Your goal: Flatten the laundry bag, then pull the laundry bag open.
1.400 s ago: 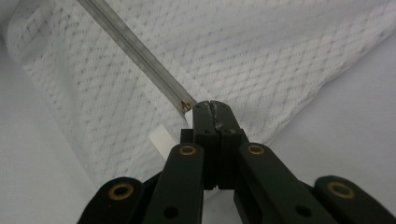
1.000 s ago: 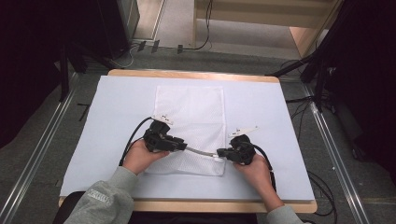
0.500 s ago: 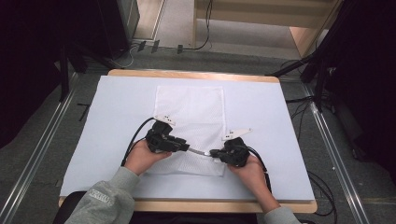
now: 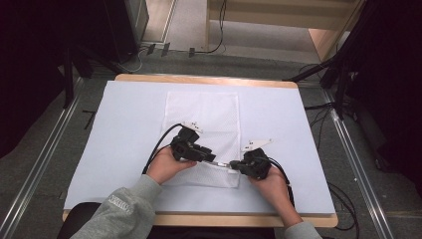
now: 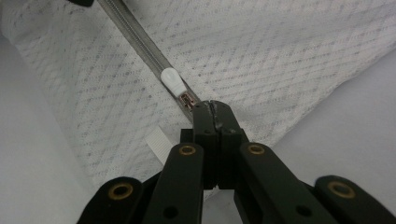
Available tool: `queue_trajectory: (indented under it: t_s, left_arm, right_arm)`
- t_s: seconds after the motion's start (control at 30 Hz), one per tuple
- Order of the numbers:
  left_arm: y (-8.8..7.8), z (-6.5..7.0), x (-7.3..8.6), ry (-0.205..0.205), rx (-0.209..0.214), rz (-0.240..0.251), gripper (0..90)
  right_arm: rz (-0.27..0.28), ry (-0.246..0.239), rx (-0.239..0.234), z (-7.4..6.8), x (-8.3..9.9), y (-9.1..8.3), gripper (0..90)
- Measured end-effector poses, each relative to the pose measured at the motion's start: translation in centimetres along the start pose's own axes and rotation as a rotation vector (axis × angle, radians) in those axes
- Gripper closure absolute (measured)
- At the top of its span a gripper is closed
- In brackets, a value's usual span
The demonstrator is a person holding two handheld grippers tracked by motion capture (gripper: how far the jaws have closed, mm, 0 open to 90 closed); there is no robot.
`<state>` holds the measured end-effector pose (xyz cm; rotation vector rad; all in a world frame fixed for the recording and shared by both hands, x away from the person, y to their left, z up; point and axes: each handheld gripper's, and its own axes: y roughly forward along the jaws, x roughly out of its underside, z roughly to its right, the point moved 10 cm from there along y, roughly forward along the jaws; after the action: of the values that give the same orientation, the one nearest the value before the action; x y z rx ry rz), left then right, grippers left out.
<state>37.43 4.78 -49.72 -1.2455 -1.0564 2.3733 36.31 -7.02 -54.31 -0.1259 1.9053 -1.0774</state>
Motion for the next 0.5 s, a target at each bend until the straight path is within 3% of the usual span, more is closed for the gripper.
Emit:
queue_trajectory:
  t_s: [0.13,0.5]
  left_arm:
    - [0.7,0.0,-0.1,-0.01,0.014,0.001,65.8]
    - [2.8,-0.8,0.8,-0.006,-0.002,-0.032,67.1]
  right_arm:
    - [0.007,0.002,0.0,0.0,0.1,0.0,90.0]
    - [0.024,0.009,0.005,0.0,0.2,0.0,90.0]
